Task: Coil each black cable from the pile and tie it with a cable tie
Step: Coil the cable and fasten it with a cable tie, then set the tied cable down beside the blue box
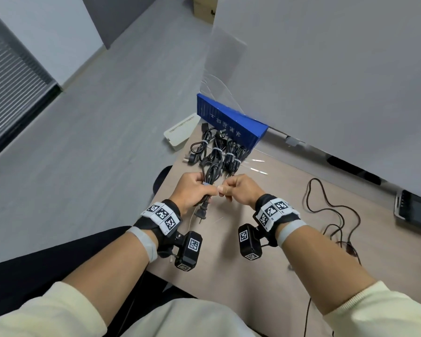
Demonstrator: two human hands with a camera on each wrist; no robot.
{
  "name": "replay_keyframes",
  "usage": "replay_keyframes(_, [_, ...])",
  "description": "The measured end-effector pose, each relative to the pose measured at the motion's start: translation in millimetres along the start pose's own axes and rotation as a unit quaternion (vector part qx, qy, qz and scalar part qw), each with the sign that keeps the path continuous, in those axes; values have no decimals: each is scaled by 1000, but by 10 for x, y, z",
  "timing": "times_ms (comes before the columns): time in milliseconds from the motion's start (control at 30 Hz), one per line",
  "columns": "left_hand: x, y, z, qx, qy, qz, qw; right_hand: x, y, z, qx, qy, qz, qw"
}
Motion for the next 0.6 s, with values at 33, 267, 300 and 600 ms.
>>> replay_keyframes(33, [29, 30, 18, -2, 8, -15, 1000, -6, -19, 38, 0, 2, 5, 1000])
replay_keyframes(267, [206, 375, 373, 6, 114, -5, 993, -60, -172, 203, -31, -28, -123, 991])
replay_keyframes(300, [241, 412, 437, -1, 128, -14, 992, -68, -184, 213, -33, -36, -121, 991])
replay_keyframes(600, [442, 569, 1012, -101, 129, 241, 957, -454, 4, -44, -128, -118, 35, 984])
Point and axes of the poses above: each hand's wrist, its own z-axis towards the middle knuckle, its own y-axis out of the back of the hand, x = y × z, the point moved 4 cm from there along z, towards the middle knuckle, and after that the axes turned 7 degrees about y, right-handed, at the moved point
